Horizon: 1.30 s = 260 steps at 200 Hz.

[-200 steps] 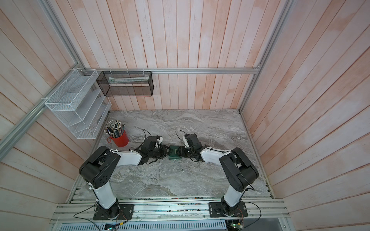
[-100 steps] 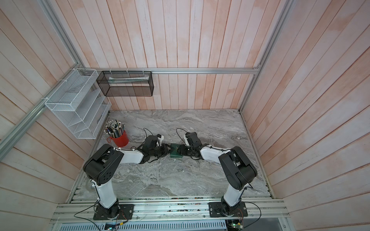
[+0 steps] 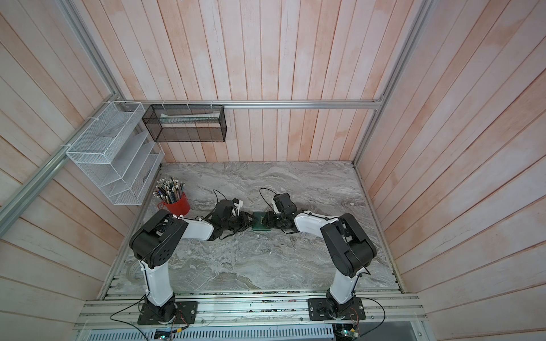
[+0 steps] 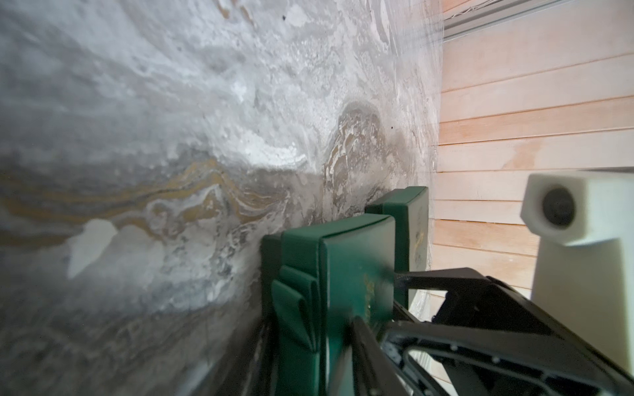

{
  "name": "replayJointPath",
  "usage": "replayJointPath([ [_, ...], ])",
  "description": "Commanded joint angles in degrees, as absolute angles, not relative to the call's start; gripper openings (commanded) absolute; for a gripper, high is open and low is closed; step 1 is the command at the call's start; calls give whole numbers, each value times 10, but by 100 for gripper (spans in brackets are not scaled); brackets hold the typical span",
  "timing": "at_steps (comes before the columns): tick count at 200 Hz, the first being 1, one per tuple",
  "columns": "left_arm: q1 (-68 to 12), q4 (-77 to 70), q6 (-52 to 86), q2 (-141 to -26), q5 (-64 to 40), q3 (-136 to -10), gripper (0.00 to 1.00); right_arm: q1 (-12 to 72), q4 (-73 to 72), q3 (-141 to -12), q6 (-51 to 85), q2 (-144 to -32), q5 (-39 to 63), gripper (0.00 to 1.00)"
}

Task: Take the rings out of the lift-off lid box
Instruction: Close the lid on the jewelry box.

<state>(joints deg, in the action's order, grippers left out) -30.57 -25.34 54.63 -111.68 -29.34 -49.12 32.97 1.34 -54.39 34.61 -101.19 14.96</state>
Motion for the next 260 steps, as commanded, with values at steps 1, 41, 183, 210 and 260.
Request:
replayJointPath([
  [1,-338,-176,551,-1173,-357,-468,44,360,12,-553,345,-1033,222,48],
  [41,-334,-135,513,-1125,-333,-484,54,353,49,-562,347,-1029,197,48],
  [183,-263,75,405,-992,-168,-562,89,280,158,-551,335,-989,57,47],
  [210,-245,106,382,-987,-146,-578,90,276,165,-556,328,-980,56,47],
  [260,-231,168,347,-958,-43,-596,98,278,97,-543,316,-924,101,55],
])
